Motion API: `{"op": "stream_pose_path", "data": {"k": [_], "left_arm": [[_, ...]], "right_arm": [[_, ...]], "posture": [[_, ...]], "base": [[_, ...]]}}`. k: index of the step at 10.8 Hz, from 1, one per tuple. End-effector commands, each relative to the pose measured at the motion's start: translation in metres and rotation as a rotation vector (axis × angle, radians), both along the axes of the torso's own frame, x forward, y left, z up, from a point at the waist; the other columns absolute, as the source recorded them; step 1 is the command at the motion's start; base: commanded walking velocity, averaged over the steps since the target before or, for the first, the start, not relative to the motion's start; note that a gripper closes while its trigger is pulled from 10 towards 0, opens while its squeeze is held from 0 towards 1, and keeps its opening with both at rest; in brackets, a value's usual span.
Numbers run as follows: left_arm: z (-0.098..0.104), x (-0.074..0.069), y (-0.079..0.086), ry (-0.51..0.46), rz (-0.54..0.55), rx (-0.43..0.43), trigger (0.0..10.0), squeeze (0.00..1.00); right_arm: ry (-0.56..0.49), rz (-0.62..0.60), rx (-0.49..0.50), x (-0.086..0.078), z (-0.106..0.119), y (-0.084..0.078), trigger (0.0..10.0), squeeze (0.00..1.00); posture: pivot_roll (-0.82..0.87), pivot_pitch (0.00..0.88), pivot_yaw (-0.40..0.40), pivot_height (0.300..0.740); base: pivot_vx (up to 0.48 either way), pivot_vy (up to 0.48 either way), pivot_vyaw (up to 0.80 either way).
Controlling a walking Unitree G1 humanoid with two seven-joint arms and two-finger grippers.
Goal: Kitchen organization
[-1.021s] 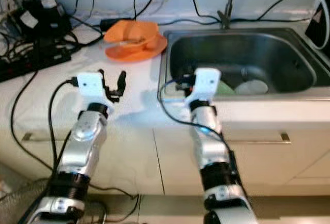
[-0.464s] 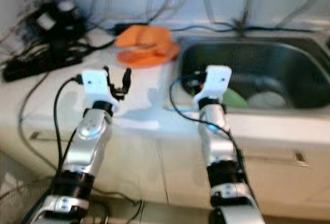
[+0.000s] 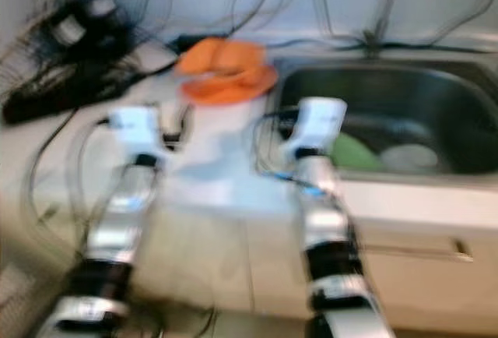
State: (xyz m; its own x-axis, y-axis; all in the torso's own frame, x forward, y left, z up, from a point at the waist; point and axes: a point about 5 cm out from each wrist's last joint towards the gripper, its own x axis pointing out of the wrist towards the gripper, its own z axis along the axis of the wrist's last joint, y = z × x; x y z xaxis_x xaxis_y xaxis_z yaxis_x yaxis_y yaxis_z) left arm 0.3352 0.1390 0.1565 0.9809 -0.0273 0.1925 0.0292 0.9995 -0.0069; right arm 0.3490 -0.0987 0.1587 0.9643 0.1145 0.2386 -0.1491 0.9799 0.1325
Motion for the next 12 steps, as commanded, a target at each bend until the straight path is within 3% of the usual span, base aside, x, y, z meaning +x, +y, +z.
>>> {"op": "stream_pose_path", "data": {"k": [1,12], "left_arm": [[0.0004,-0.0005,-0.0067,0.005,-0.022,-0.005,10.0,0.0],[-0.0008,-0.0026,-0.0083,0.011,-0.04,-0.003,10.0,0.0]], "right_arm": [[-0.012,-0.016,-0.001,0.0023,0.0039,-0.0047,10.0,0.0],[-0.005,0.003,0.011,0.0033,0.0039,0.0009,10.0,0.0]], "posture": [[0.13,0.0,0.054,0.74],[0.13,0.0,0.049,0.74]], "base": [[0.3,0.0,0.0],[0.297,0.0,0.0]]}}
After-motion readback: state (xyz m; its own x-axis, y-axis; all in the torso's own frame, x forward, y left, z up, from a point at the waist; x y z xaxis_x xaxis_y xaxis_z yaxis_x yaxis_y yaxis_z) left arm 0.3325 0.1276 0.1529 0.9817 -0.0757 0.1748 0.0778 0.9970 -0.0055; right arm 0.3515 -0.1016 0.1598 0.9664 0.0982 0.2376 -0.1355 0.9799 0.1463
